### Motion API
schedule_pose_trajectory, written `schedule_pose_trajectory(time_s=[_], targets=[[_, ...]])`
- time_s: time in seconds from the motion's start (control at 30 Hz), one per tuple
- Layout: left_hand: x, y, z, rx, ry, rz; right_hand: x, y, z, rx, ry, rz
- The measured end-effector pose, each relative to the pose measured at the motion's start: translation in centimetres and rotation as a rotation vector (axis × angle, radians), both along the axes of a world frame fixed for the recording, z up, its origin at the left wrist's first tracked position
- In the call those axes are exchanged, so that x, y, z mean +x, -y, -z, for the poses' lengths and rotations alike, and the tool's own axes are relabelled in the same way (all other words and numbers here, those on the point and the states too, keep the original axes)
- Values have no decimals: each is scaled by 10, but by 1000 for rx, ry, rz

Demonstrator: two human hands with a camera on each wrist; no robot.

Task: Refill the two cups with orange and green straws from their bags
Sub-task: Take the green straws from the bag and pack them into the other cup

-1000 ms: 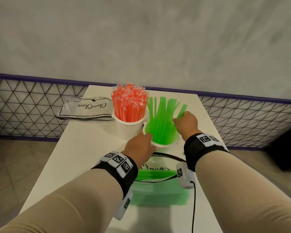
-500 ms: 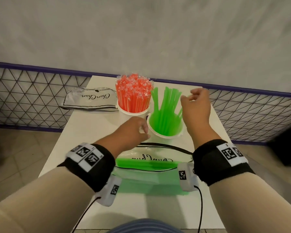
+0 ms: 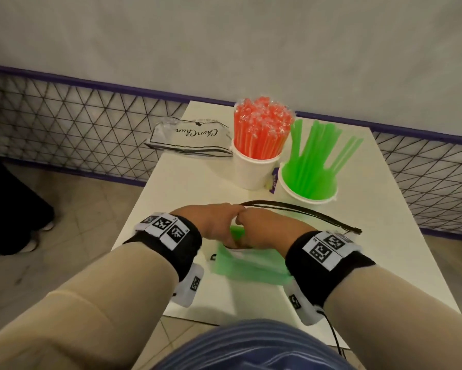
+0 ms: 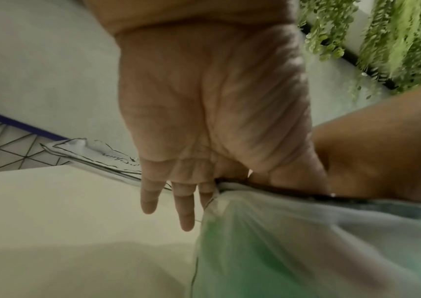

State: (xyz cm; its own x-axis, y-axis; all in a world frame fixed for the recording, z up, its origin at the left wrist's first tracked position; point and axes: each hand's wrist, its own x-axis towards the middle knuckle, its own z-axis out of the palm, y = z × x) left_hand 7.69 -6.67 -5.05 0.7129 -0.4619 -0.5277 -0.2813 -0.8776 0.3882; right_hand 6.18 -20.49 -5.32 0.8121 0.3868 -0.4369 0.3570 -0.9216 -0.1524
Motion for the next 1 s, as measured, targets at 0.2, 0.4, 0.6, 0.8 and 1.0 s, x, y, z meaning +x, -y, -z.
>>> schedule_pose_trajectory(time_s=[0.2,0.4,0.6,0.8,1.0], targets=[[-8,-7,16,-75,-50,-2,-7,3,19,115,-60,0],[-5,-3,22,-96,-38,-42,-8,10,18,145,-14,14],[2,2,21,-81,-15,-31,-8,16,16,102,97,-6],[5,17,21,-158,3,-52,-14,23,13,170,171,83],[6,29,26,-137,72,-61,-11,30,10,103,214,116]])
